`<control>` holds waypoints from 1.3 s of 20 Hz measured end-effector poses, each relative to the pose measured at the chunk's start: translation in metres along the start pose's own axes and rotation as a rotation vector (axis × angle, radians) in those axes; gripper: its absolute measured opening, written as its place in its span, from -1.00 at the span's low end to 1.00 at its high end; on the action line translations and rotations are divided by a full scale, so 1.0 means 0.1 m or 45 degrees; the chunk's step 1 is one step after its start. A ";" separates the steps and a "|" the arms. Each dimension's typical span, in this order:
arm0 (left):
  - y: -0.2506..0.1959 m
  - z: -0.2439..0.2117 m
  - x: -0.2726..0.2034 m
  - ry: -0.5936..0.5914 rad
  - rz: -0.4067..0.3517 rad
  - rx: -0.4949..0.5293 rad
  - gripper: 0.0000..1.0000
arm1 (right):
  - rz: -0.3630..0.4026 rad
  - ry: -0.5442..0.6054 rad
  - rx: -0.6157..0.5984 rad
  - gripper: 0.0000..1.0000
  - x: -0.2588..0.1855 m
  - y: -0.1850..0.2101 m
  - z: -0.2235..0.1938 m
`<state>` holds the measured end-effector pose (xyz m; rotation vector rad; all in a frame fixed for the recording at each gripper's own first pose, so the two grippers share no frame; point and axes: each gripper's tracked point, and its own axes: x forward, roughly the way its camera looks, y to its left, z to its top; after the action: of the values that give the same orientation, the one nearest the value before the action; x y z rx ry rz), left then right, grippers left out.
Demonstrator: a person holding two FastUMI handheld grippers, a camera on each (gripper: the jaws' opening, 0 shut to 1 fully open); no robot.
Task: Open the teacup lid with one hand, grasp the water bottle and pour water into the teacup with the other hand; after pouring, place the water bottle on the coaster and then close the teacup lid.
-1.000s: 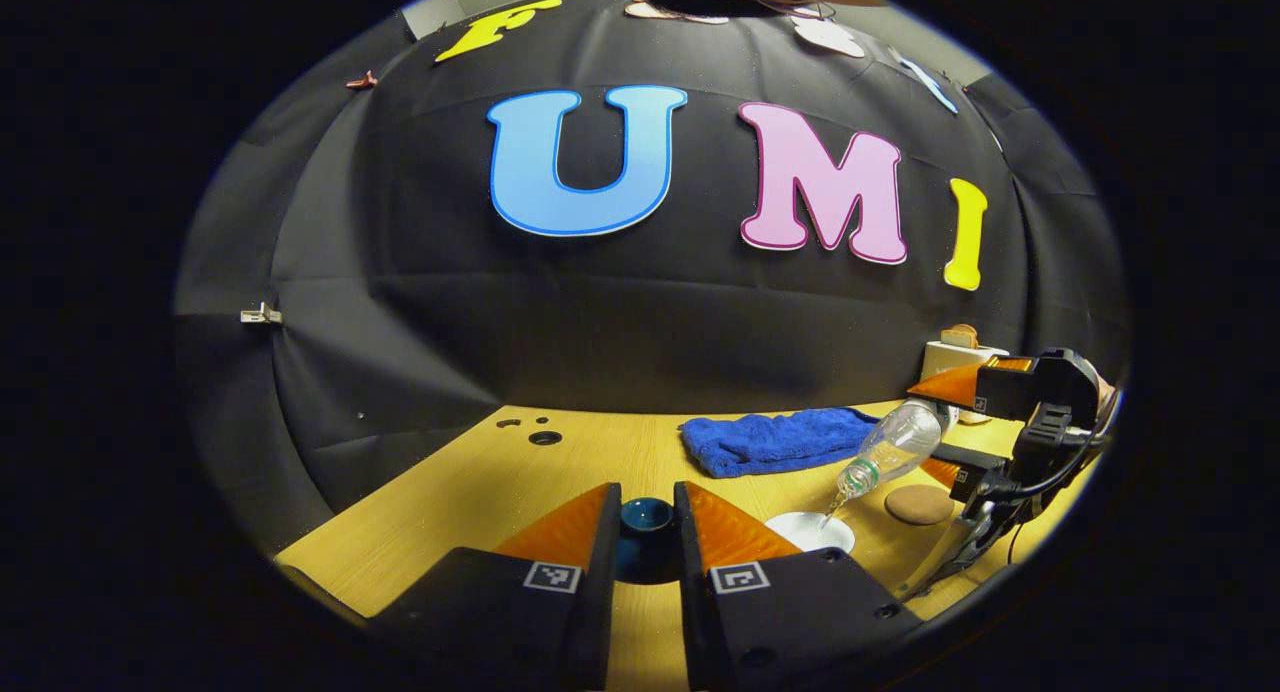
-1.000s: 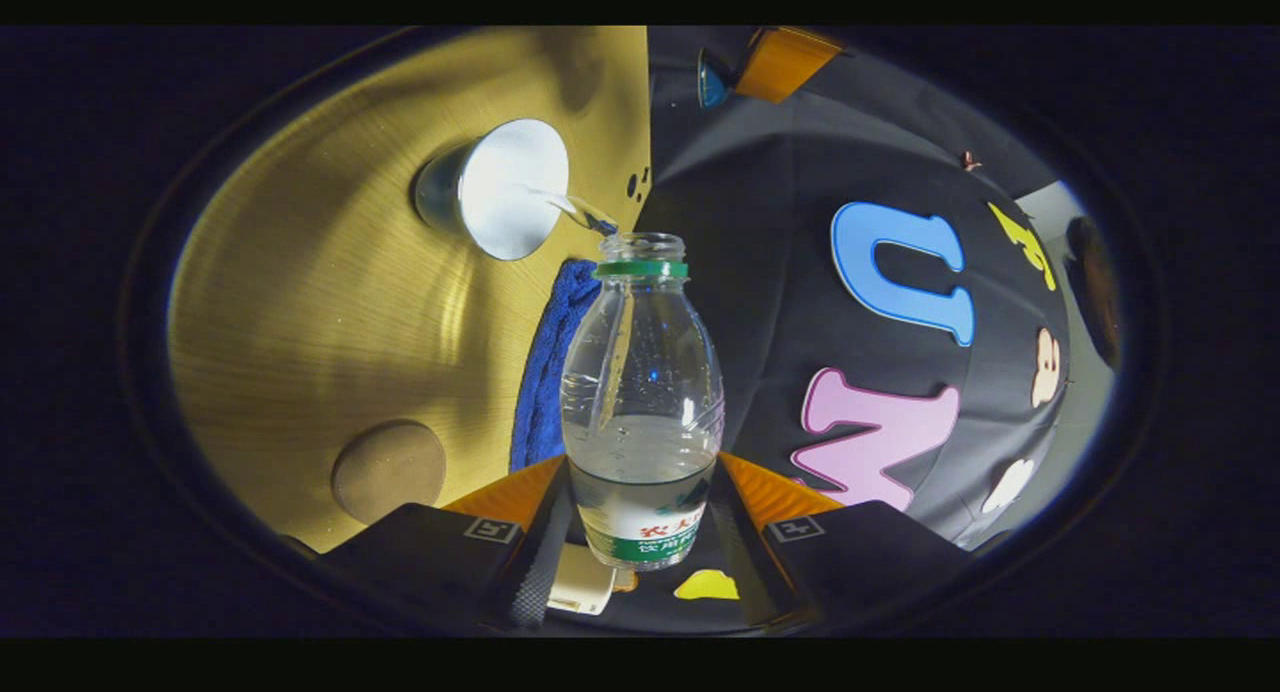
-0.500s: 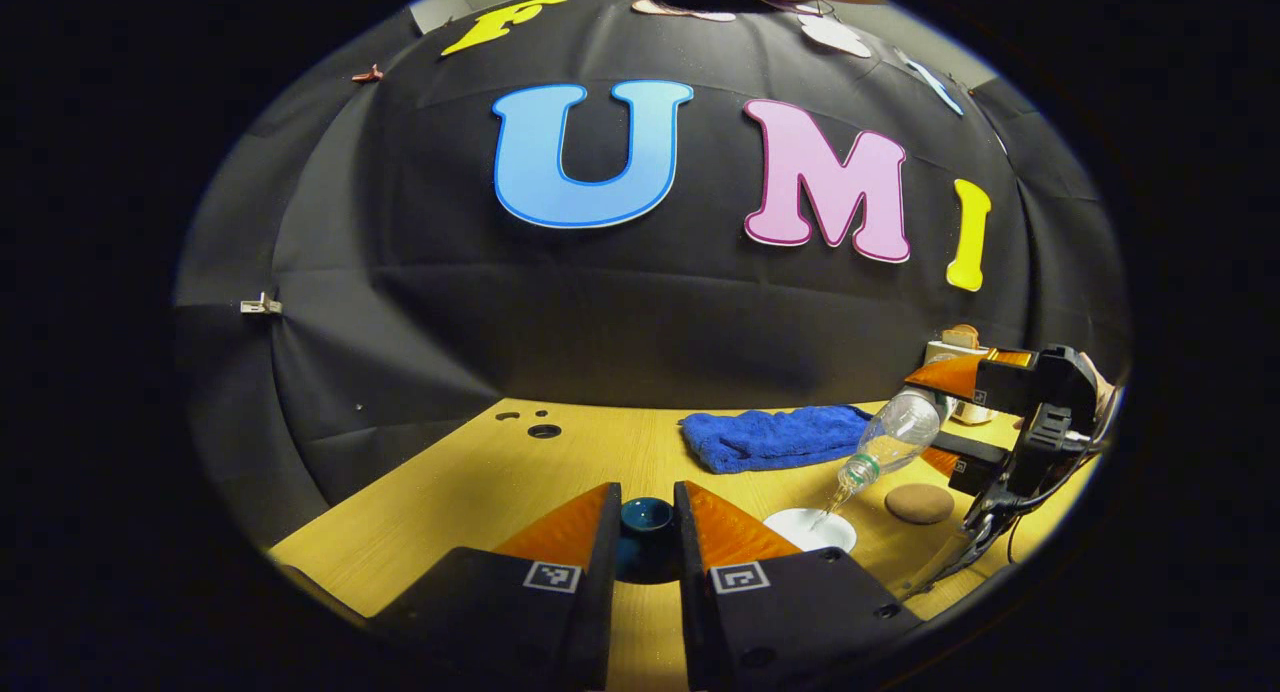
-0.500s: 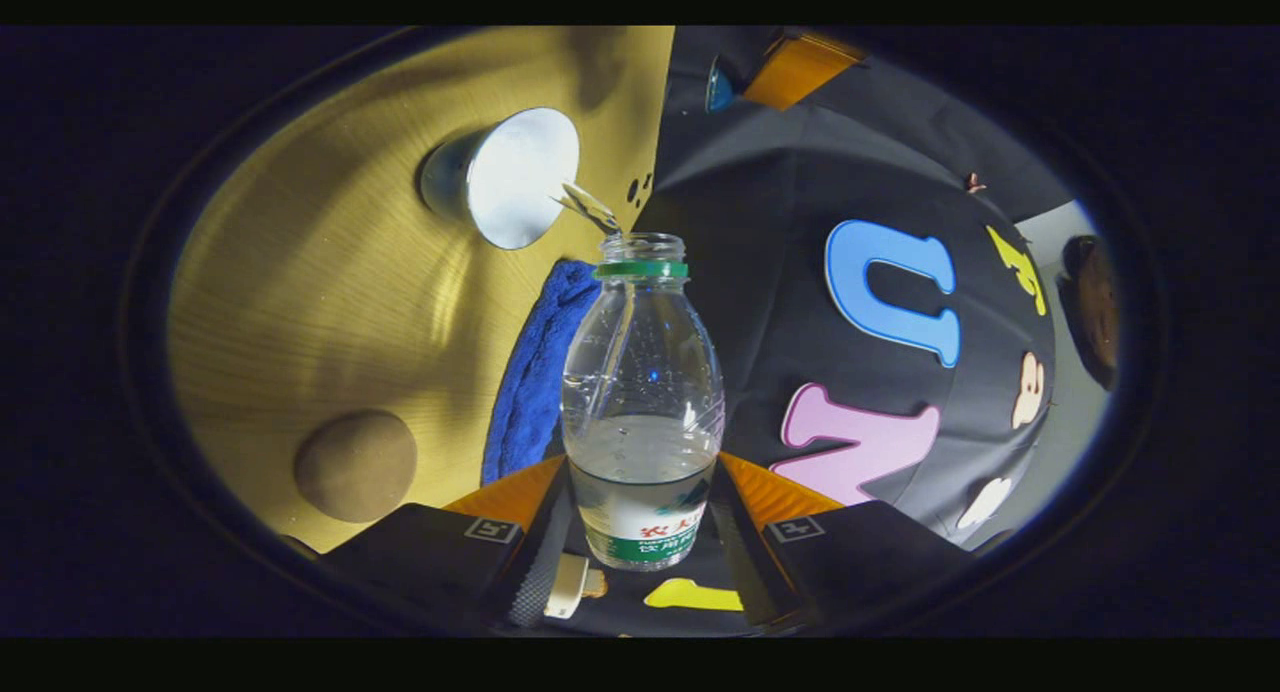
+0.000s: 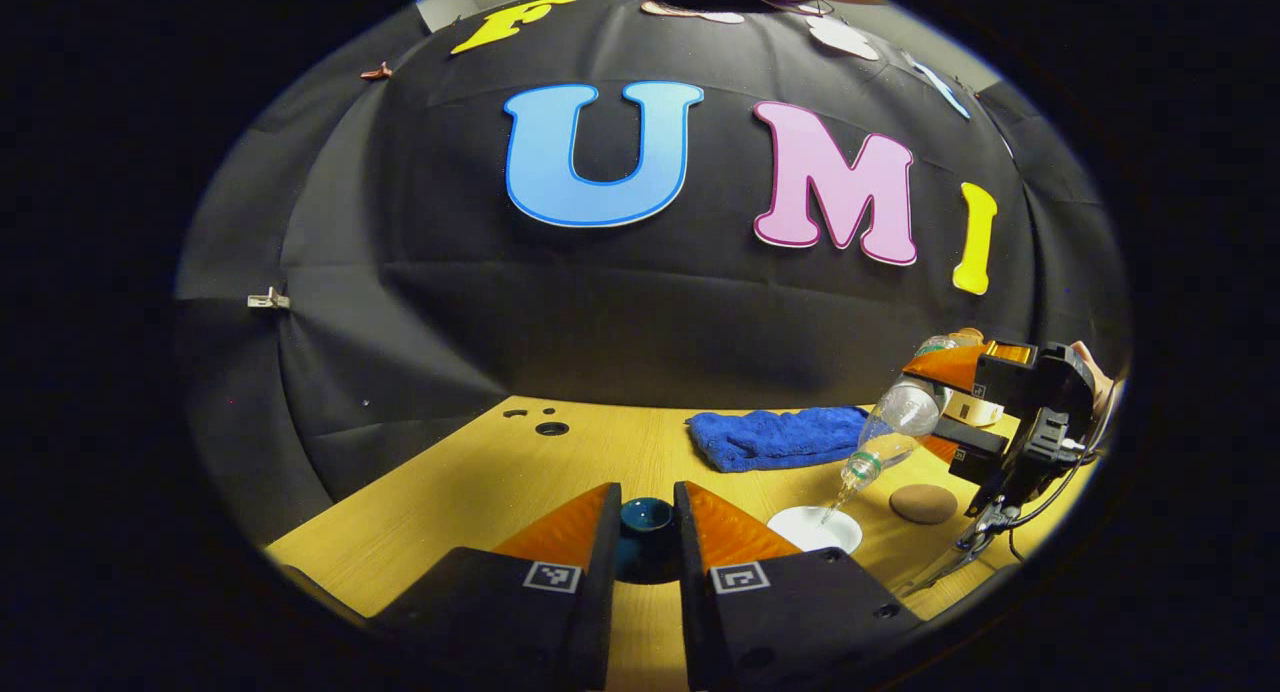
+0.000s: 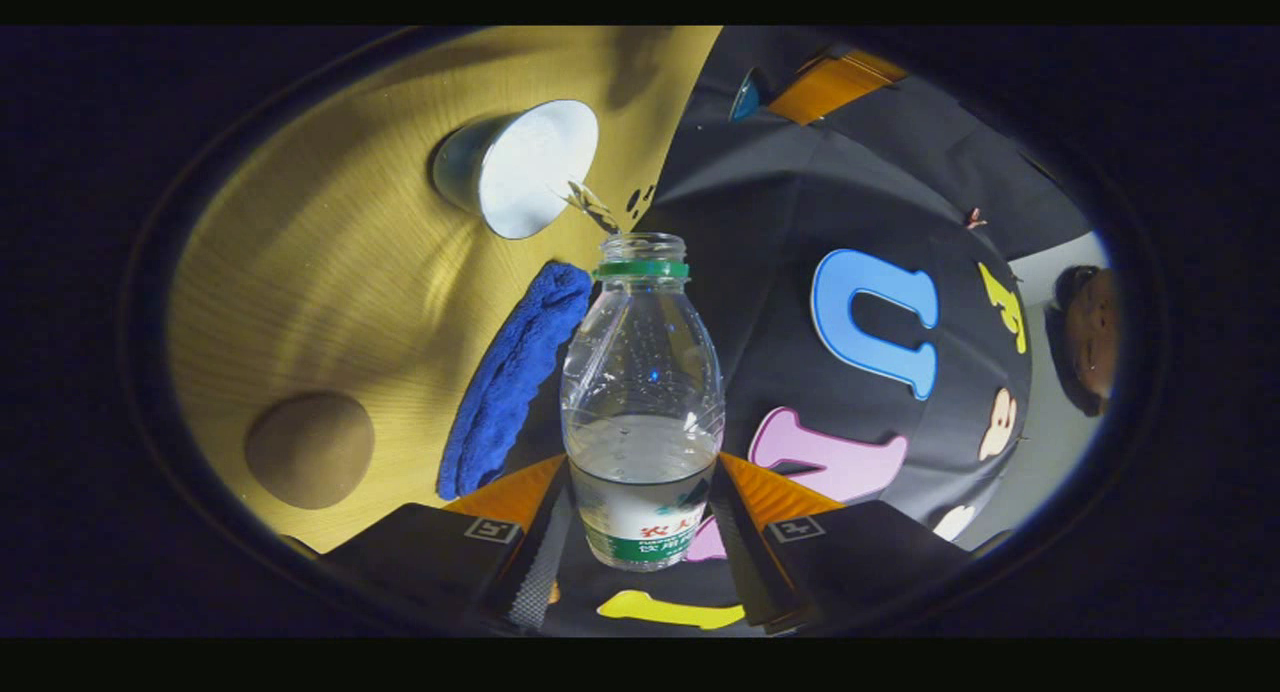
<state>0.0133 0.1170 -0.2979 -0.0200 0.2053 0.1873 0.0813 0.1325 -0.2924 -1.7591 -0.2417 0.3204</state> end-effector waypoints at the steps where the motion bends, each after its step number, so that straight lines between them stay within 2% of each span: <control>1: 0.00 -0.01 0.00 0.001 0.002 -0.004 -0.34 | -0.004 -0.007 -0.006 0.48 0.02 -0.01 0.00; 10: 0.09 -0.07 -0.03 0.006 0.021 -0.018 -0.35 | -0.094 -0.083 -0.126 0.48 0.10 -0.16 0.00; 12: 0.11 -0.07 -0.03 0.006 0.025 -0.017 -0.34 | -0.136 -0.127 -0.165 0.48 0.12 -0.20 0.03; 13: 0.13 -0.09 -0.04 0.008 0.029 -0.016 -0.41 | -0.159 -0.148 -0.187 0.48 0.12 -0.22 0.06; 15: 0.13 -0.09 -0.05 0.011 0.033 -0.020 -0.35 | -0.220 -0.178 -0.224 0.48 0.11 -0.29 0.07; 16: 0.13 -0.08 -0.05 0.011 0.031 -0.020 -0.41 | -0.252 -0.187 -0.238 0.48 0.11 -0.30 0.08; 17: 0.13 -0.09 -0.05 0.011 0.029 -0.019 -0.34 | -0.283 -0.190 -0.253 0.48 0.11 -0.33 0.08; 19: 0.11 -0.07 -0.05 0.008 0.025 -0.009 -0.34 | -0.344 -0.192 -0.278 0.48 0.06 -0.37 0.09; 20: 0.11 -0.06 -0.05 0.007 0.021 -0.006 -0.27 | -0.365 -0.195 -0.285 0.48 0.04 -0.36 0.11; 22: 0.09 -0.03 -0.06 0.001 0.014 -0.008 -0.41 | -0.397 -0.196 -0.300 0.48 0.05 -0.41 0.10; 24: 0.08 -0.01 -0.06 -0.004 0.010 -0.006 -0.27 | -0.423 -0.202 -0.308 0.48 0.05 -0.44 0.10; 25: 0.08 -0.01 -0.06 -0.006 0.009 -0.005 -0.41 | -0.436 -0.205 -0.311 0.48 0.05 -0.46 0.10; 26: 0.08 0.00 -0.07 -0.008 0.010 -0.006 -0.34 | -0.450 -0.207 -0.316 0.48 0.03 -0.52 0.09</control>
<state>0.0053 0.1238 -0.2963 -0.0232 0.1990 0.1959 0.0820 0.1528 -0.2437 -1.8928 -0.7260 0.1810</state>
